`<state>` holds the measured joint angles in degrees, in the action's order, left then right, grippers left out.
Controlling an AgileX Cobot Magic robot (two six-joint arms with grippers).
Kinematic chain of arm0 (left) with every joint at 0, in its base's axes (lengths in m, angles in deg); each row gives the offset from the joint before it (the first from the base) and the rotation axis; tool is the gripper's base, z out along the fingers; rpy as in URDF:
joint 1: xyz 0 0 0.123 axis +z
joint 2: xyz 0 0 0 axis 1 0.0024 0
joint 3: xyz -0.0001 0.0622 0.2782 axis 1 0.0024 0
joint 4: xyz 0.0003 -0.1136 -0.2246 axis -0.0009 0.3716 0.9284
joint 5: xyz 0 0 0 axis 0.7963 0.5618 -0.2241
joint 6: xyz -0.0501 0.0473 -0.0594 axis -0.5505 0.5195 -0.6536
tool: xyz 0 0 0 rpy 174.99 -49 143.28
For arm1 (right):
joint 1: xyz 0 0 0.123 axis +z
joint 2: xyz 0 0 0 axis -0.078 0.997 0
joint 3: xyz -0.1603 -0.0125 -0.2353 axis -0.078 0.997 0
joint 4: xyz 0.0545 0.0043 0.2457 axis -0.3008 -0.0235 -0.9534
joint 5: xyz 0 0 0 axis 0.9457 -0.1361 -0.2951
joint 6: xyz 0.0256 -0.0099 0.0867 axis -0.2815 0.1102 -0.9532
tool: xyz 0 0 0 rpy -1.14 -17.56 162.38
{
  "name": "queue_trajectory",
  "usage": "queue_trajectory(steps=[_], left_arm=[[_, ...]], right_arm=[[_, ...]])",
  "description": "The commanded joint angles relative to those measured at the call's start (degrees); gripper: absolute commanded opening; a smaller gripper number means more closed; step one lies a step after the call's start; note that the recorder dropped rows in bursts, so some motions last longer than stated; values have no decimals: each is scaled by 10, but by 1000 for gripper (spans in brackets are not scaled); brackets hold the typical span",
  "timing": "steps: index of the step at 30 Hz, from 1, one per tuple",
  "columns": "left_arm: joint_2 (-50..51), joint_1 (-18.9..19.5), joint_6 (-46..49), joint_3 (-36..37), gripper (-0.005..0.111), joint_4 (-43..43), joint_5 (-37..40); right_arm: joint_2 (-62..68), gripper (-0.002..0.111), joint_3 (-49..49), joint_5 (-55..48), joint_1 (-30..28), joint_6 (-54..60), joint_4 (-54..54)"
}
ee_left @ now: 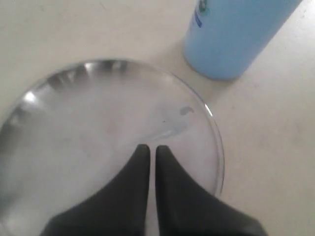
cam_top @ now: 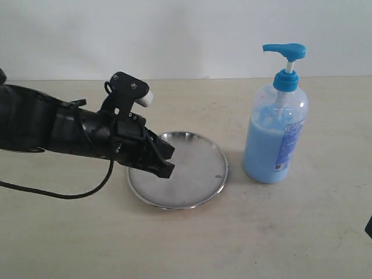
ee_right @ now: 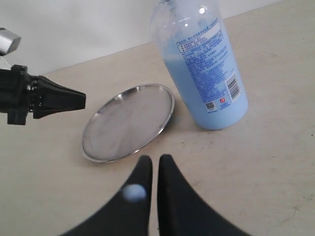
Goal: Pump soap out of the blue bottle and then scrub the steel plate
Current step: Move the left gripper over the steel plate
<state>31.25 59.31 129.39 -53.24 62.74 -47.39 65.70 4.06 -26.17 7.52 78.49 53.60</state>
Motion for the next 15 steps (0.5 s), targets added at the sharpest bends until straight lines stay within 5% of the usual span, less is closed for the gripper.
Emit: queue_trajectory(steps=[1,4,6,8,15], left_arm=[[57,1,-7,-17,4,-13,74],[45,6,-144,-17,4,-211,36],[14,28,-279,-17,4,-391,-56],[17,52,-282,-45,4,-391,-86],[187,52,-234,-209,4,-303,164]], right_arm=[[-5,1,-1,0,-1,-1,6],[-5,1,-1,0,-25,-1,6],[-5,1,-1,0,-67,-1,6],[-5,1,-1,0,-110,-1,6],[-12,1,-1,0,-154,-1,6]])
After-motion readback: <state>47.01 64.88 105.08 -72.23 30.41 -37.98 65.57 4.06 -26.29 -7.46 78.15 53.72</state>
